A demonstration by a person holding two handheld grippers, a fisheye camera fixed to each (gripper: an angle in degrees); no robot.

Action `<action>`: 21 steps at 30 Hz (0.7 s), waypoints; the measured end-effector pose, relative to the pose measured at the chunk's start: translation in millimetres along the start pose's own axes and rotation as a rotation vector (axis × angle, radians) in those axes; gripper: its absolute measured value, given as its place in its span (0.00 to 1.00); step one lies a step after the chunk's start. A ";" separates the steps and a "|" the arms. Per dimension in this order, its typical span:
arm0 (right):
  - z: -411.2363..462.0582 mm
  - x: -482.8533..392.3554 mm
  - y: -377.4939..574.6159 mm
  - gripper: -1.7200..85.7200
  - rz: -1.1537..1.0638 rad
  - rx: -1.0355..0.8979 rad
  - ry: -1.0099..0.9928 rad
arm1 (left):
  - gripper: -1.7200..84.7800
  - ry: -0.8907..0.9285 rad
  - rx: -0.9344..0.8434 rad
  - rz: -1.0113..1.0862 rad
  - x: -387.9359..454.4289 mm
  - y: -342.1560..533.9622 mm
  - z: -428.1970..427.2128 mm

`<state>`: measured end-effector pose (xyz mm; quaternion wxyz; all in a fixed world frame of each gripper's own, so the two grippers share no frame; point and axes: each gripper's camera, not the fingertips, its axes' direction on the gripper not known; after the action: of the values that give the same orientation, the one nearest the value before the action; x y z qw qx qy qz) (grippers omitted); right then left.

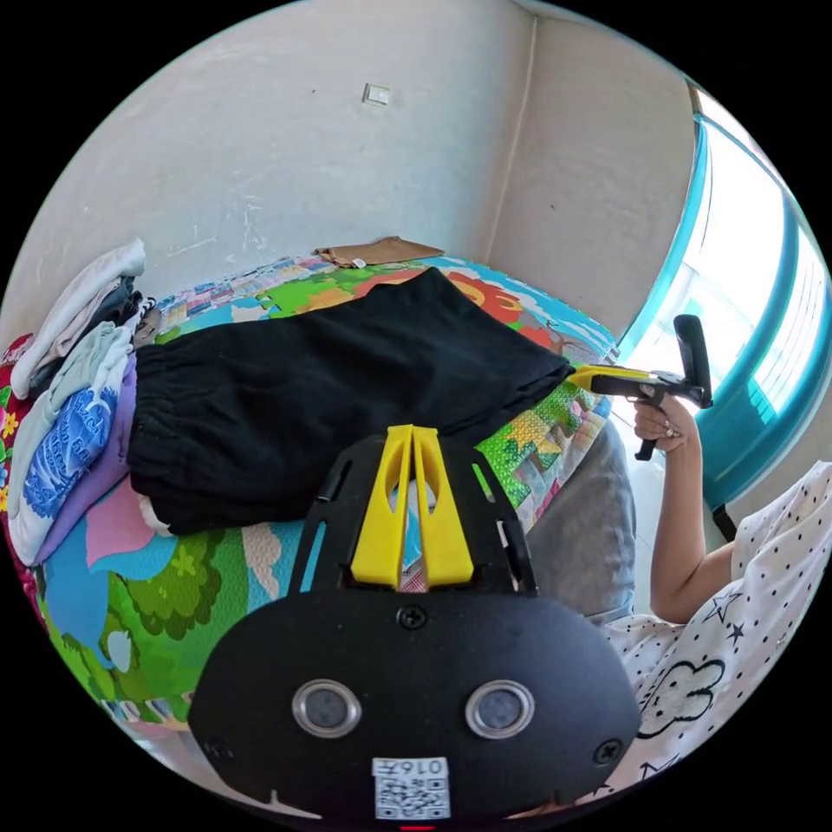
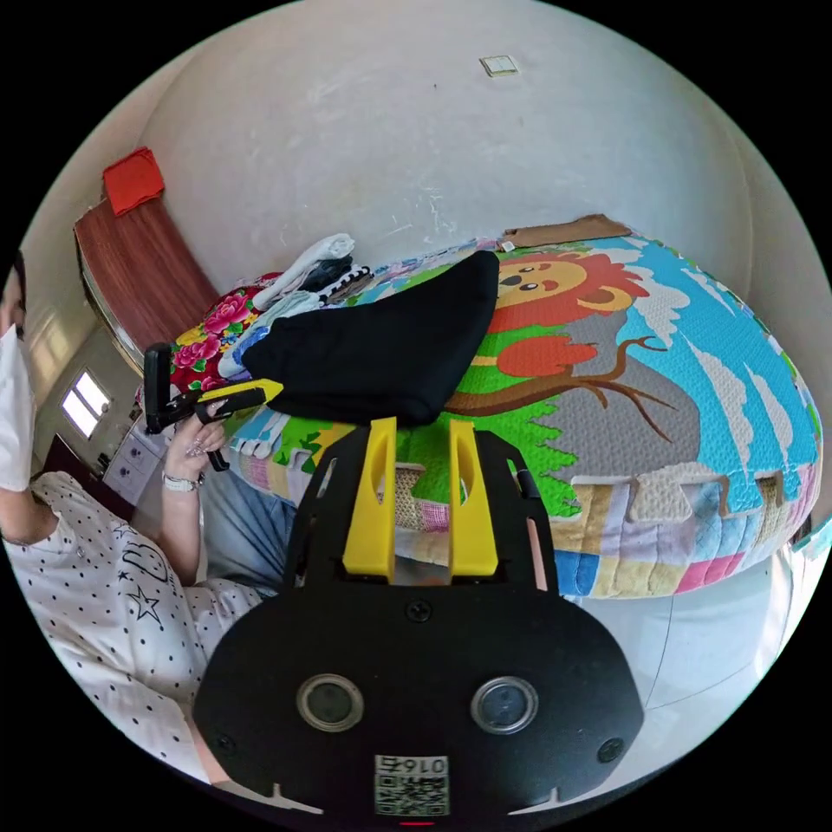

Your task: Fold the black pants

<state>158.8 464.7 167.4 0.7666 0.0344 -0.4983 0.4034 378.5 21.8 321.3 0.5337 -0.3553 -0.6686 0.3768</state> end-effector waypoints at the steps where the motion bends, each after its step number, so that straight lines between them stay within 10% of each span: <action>1: -2.0 0.3 4.6 0.12 -0.021 0.004 0.016 | 0.01 0.001 0.000 0.000 3.0 -1.3 0.2; 21: -40.8 46.1 24.4 0.03 -0.007 0.155 -0.036 | 0.14 0.121 0.188 0.452 224.8 -47.7 19.9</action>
<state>181.1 526.6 174.9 0.7540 0.1027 -0.4791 0.4375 315.5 194.5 460.7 0.5057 -0.4664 -0.5012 0.5250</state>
